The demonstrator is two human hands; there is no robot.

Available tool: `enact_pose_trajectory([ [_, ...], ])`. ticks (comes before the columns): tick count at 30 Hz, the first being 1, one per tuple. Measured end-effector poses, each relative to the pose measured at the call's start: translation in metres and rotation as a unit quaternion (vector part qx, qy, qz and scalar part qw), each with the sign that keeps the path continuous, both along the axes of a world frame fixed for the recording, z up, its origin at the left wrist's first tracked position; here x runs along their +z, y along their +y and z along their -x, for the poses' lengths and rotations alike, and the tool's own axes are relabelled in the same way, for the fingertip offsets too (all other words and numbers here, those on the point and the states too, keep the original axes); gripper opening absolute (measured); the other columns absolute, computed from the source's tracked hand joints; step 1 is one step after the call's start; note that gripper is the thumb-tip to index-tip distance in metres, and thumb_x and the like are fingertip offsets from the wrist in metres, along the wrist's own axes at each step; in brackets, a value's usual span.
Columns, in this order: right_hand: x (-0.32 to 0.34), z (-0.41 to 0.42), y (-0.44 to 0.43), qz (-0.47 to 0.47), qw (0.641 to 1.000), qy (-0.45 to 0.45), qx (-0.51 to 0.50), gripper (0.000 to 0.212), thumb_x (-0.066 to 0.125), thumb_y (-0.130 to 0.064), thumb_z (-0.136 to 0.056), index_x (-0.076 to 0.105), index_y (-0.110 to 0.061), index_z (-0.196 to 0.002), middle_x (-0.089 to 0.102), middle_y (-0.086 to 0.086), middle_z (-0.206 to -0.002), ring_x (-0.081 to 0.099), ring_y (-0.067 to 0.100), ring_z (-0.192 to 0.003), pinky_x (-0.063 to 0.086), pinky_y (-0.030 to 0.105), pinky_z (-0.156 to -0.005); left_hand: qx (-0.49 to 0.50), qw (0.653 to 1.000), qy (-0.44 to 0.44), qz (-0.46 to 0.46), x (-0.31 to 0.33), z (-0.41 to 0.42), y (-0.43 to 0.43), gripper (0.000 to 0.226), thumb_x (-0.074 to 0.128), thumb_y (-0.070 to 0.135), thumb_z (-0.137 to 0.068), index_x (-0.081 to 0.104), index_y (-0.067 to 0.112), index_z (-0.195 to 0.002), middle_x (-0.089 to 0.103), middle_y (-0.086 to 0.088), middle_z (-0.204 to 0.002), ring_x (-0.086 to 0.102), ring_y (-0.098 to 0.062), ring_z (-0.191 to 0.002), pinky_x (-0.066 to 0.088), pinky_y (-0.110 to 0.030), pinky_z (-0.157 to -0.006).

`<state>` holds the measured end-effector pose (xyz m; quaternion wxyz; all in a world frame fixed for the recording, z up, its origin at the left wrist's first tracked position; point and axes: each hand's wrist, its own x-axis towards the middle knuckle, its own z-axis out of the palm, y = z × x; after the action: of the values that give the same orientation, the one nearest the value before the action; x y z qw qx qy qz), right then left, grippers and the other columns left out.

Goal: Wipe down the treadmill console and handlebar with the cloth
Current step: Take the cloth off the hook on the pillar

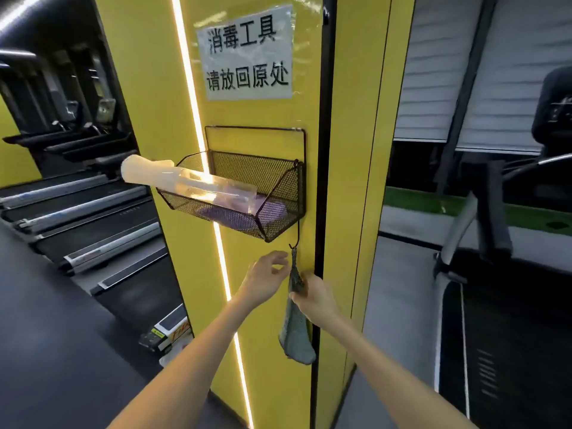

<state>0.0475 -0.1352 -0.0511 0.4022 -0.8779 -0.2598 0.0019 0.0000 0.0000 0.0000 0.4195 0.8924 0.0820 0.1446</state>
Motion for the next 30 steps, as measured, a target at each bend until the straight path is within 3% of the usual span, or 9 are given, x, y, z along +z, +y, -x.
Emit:
enact_pose_trajectory([
  [2,-0.004,-0.001,0.012,0.002,0.999,-0.004,-0.037,0.019,0.067,-0.021,-0.086,0.054,-0.011,-0.097,0.062,0.004,-0.085,0.059,0.024,-0.078,0.050,0.034,-0.063,-0.010,1.000,-0.009,0.002,0.001,-0.011,0.009,0.031,0.061,0.027,-0.096,0.062,0.019,-0.126,0.065,0.008,-0.109,0.061,-0.005,-0.088,0.043,-0.009,-0.071],
  [6,-0.004,0.006,0.029,-0.032,0.992,0.013,-0.118,0.011,0.064,-0.019,-0.091,0.056,-0.011,-0.088,0.058,0.001,-0.075,0.055,0.021,-0.070,0.044,0.031,-0.060,-0.058,0.998,-0.011,0.038,0.006,-0.028,0.019,0.004,0.068,0.018,-0.090,0.070,0.015,-0.093,0.073,-0.001,-0.088,0.065,-0.013,-0.075,0.054,-0.039,-0.088],
  [10,0.004,0.008,0.034,-0.055,0.987,0.014,-0.150,0.018,0.059,-0.017,-0.094,0.056,-0.010,-0.077,0.053,-0.002,-0.065,0.046,0.014,-0.057,0.035,0.029,-0.052,-0.067,0.993,-0.034,0.095,0.009,-0.038,0.031,0.019,0.072,0.016,-0.087,0.066,0.028,-0.075,0.072,0.002,-0.077,0.070,-0.020,-0.075,0.056,-0.047,-0.086],
  [12,0.011,0.011,0.035,-0.073,0.986,0.000,-0.150,0.024,0.060,-0.018,-0.094,0.052,-0.016,-0.071,0.049,-0.009,-0.062,0.044,0.009,-0.055,0.030,0.023,-0.049,-0.072,0.989,-0.055,0.114,0.013,-0.039,0.033,0.020,0.072,0.015,-0.088,0.066,0.027,-0.073,0.072,-0.001,-0.077,0.070,-0.023,-0.076,0.057,-0.045,-0.081],
  [17,0.022,0.023,0.035,-0.088,0.983,-0.024,-0.159,0.032,0.060,-0.017,-0.092,0.046,-0.026,-0.065,0.051,-0.009,-0.064,0.050,0.010,-0.060,0.036,0.020,-0.051,-0.121,0.977,-0.082,0.155,0.019,-0.025,0.036,0.001,0.070,0.016,-0.090,0.069,0.016,-0.089,0.071,0.002,-0.082,0.065,-0.005,-0.072,0.046,-0.020,-0.069],
  [20,0.020,0.029,0.029,-0.112,0.981,0.002,-0.156,0.023,0.060,-0.016,-0.092,0.054,-0.025,-0.072,0.059,-0.005,-0.070,0.060,0.020,-0.069,0.049,0.033,-0.060,-0.154,0.977,-0.035,0.145,0.017,-0.014,0.033,0.004,0.066,0.021,-0.093,0.067,0.021,-0.089,0.072,0.003,-0.088,0.064,-0.003,-0.081,0.047,-0.017,-0.075],
  [24,0.015,0.037,0.005,-0.102,0.979,-0.001,-0.179,0.011,0.058,-0.017,-0.094,0.064,-0.026,-0.092,0.058,-0.013,-0.074,0.053,0.011,-0.071,0.038,0.012,-0.053,-0.219,0.967,-0.015,0.131,0.012,-0.009,0.010,0.007,0.059,0.022,-0.097,0.065,0.021,-0.093,0.072,0.004,-0.091,0.065,-0.007,-0.086,0.048,-0.018,-0.079],
  [27,0.023,0.045,-0.030,-0.117,0.976,-0.017,-0.182,0.027,0.057,-0.013,-0.094,0.064,-0.023,-0.118,0.062,-0.013,-0.086,0.056,0.001,-0.074,0.039,0.010,-0.063,-0.245,0.962,-0.023,0.117,0.016,-0.013,-0.030,0.011,0.052,0.024,-0.101,0.059,0.019,-0.095,0.070,-0.002,-0.090,0.065,-0.016,-0.087,0.051,-0.023,-0.077],
  [30,0.039,0.052,-0.076,-0.131,0.973,-0.020,-0.189,0.041,0.056,-0.007,-0.093,0.058,-0.027,-0.129,0.064,-0.013,-0.088,0.055,-0.005,-0.072,0.046,0.018,-0.073,-0.285,0.951,-0.047,0.108,0.031,-0.018,-0.081,0.013,0.047,0.026,-0.103,0.053,0.022,-0.092,0.068,-0.003,-0.087,0.065,-0.019,-0.084,0.055,-0.034,-0.077],
])
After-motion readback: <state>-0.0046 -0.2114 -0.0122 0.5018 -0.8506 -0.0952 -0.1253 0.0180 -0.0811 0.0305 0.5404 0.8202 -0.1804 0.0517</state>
